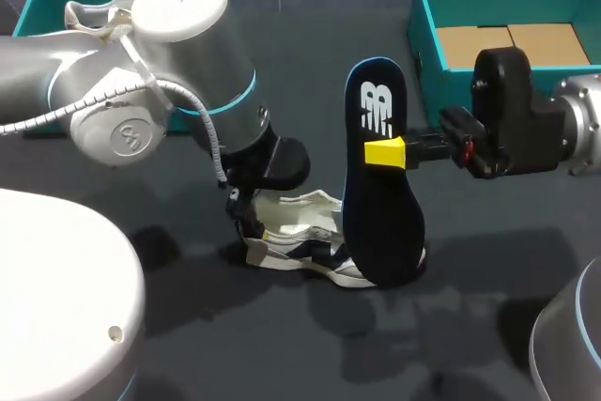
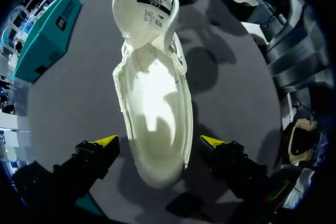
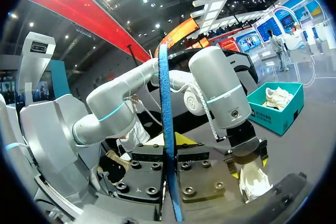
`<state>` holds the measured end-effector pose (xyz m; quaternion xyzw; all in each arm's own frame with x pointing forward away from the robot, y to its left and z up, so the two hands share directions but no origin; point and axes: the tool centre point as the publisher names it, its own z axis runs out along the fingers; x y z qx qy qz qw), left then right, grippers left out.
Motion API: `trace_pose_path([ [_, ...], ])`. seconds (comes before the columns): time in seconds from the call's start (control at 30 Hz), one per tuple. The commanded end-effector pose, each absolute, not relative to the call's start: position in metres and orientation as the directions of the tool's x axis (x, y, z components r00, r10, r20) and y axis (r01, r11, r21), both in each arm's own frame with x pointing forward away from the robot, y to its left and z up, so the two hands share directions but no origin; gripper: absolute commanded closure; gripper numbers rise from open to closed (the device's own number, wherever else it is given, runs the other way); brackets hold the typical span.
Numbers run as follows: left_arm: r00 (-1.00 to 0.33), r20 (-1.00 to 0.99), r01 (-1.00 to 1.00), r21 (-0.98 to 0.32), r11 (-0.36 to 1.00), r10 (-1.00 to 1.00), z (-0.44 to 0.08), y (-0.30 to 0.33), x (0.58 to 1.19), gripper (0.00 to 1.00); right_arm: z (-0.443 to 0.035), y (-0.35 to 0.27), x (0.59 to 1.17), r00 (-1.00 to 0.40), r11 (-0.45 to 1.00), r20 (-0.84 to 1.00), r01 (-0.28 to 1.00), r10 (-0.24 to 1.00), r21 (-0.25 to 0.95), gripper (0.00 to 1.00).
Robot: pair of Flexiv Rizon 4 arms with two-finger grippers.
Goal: Take the shoe out of the shoebox, open the shoe tongue, remove and reinsert the insole, then place the shoe into the shoebox
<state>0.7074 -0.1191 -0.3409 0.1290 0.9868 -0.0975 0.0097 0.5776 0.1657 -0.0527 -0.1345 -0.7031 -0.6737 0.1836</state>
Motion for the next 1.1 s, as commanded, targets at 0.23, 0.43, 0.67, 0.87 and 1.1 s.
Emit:
trace_pose_path([
  [0.23,-0.962,-0.062,0.274,-0.195,0.942,0.267,-0.33,-0.134,0.719,0.0,-0.053,0.167,0.577,-0.896,0.056,0.44,0.437,-0.057,0.898,1.0],
  [0.43,-0.959,-0.09,0.283,-0.183,0.942,0.27,-0.329,-0.156,0.729,0.0,-0.053,0.167,0.577,-0.896,0.056,0.44,0.437,-0.057,0.898,1.0],
  [0.67,-0.955,-0.093,0.294,-0.176,0.939,0.282,-0.343,-0.181,0.738,0.13,-0.053,0.167,0.577,-0.896,0.056,0.44,0.437,-0.057,0.898,1.0],
  [0.87,-0.956,-0.083,0.292,-0.171,0.941,0.282,-0.356,-0.191,0.743,0.18,-0.053,0.167,0.577,-0.896,0.056,0.44,0.437,-0.057,0.898,1.0],
  [1.1,-0.957,-0.069,0.291,-0.187,0.938,0.283,-0.372,-0.198,0.744,0.36,-0.053,0.167,0.577,-0.896,0.056,0.44,0.437,-0.057,0.898,1.0],
])
